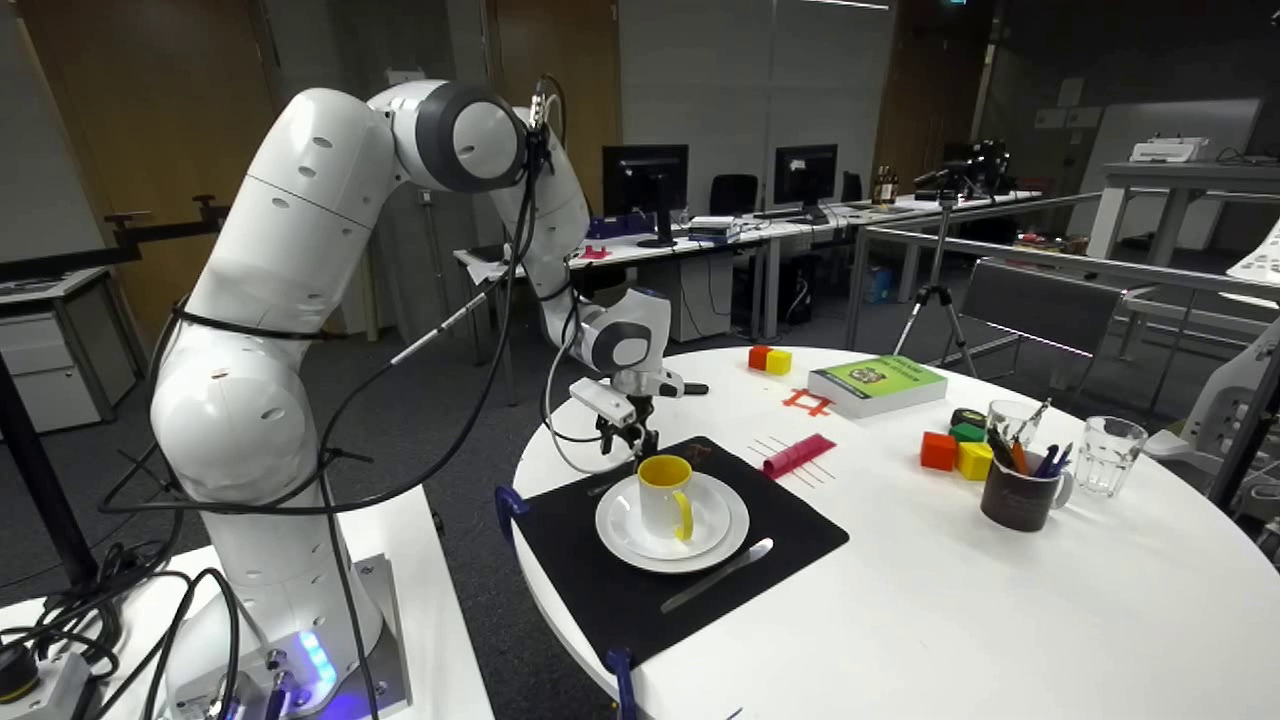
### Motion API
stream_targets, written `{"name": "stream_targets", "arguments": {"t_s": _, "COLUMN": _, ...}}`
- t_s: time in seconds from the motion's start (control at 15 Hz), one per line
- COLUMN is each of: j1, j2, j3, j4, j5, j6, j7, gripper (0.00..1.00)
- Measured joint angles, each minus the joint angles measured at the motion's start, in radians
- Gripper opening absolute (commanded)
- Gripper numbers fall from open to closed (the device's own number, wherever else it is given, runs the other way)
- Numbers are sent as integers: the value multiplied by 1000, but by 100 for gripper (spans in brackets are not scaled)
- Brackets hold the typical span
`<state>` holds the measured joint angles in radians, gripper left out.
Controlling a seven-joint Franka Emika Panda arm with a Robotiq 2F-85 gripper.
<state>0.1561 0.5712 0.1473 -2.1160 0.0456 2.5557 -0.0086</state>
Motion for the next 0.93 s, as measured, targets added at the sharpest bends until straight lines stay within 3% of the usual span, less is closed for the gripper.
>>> {"name": "stream_targets", "arguments": {"t_s": 0.93, "j1": 3, "j2": 24, "j3": 16, "j4": 40, "j5": -5, "j6": -5, "j7": 0, "gripper": 100}}
